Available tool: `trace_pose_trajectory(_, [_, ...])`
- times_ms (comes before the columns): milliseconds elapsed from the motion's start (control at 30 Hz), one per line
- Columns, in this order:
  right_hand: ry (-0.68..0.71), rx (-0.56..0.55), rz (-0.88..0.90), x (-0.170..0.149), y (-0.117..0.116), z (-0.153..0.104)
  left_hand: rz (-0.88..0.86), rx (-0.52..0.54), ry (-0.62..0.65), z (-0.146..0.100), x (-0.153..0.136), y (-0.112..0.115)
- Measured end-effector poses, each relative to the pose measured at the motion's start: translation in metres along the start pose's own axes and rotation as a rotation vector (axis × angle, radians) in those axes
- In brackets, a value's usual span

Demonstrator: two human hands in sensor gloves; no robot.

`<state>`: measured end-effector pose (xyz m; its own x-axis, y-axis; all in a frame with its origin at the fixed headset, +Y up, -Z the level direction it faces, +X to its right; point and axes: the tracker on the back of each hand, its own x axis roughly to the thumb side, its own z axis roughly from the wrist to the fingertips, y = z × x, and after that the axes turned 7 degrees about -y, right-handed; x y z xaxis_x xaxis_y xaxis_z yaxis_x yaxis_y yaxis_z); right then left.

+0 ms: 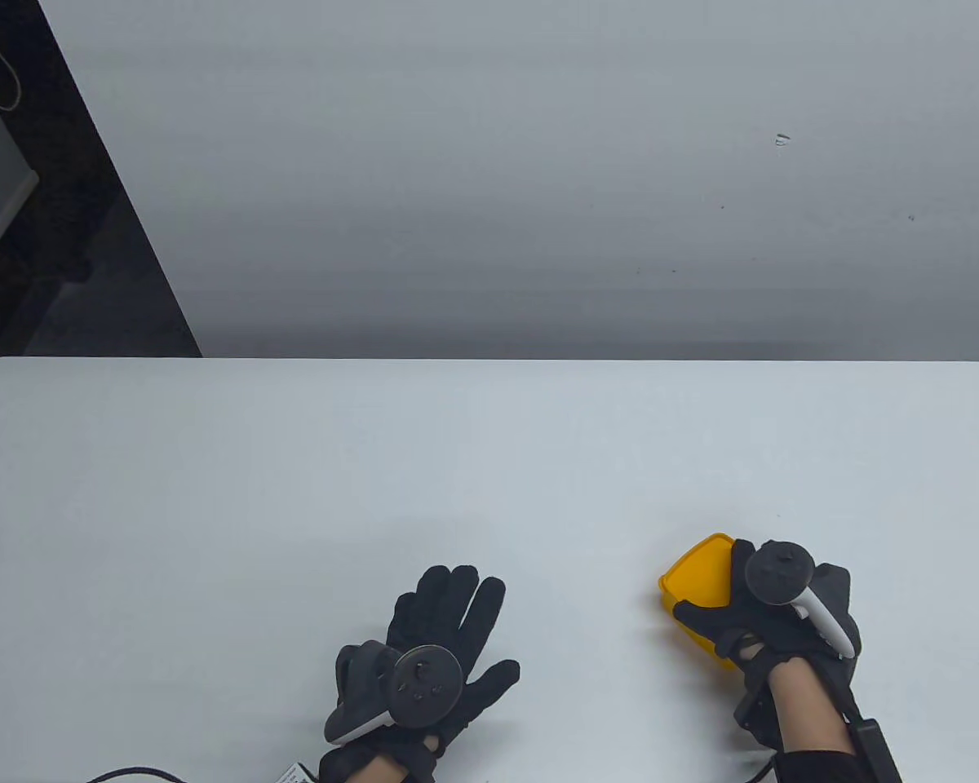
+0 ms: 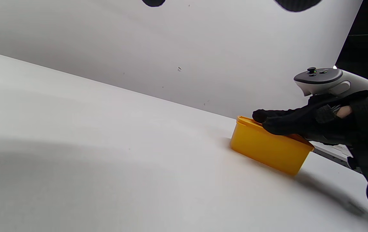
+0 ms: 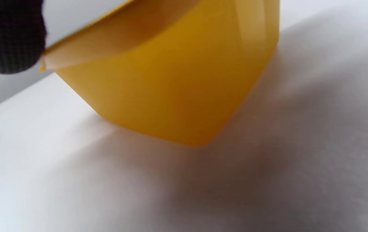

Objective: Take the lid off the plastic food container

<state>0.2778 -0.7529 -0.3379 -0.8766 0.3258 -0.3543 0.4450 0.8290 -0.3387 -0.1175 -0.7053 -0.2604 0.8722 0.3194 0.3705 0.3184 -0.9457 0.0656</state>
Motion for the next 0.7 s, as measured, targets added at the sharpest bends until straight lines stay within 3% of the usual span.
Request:
trace_pose_trajectory(133, [-0.03, -0.004, -0.077, 0.005, -0.004, 0.0, -0.007, 0.0, 0.002, 0.0, 0.0, 0.0])
trace_pose_trajectory(333, [0.014, -0.119, -0.097, 0.015, -0.003, -0.001, -0.029, -0.005, 0.015, 0.0, 0.0, 0.001])
trace_pose_trajectory(500, [0.212, -0.193, -0.031, 0.032, 0.005, -0.015, -0.104, 0.022, 0.002, 0.0, -0.003, -0.001])
trace_pose_trajectory(700, [0.594, -0.206, 0.097, 0.071, 0.008, -0.057, -0.287, -0.014, 0.048, 0.001, -0.002, -0.002])
